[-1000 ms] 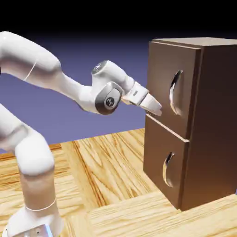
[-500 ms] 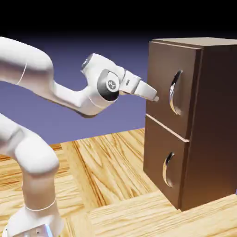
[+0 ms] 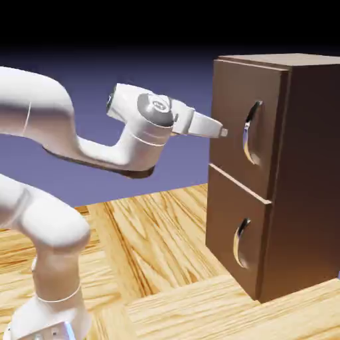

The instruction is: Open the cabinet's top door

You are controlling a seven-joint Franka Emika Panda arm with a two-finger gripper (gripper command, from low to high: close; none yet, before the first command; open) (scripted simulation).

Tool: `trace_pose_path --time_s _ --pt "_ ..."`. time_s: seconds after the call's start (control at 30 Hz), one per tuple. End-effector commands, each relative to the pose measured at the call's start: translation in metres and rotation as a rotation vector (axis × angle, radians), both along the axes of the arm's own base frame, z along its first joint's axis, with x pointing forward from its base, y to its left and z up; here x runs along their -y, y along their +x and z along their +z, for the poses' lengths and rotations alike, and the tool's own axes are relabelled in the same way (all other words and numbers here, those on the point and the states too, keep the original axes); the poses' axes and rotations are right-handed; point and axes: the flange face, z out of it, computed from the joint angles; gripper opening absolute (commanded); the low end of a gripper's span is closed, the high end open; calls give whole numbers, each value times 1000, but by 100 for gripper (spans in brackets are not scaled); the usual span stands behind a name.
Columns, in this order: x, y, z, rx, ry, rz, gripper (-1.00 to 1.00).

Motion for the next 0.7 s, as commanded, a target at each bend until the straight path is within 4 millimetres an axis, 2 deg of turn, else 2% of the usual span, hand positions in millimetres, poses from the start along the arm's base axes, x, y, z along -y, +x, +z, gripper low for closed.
trace_pose_path --time_s 0.0,0.33,0.67 --pt "2 -1 0 13 3 0 0" --pt "31 -4 -9 146 38 8 0" --pt "65 3 -28 272 89 35 0"
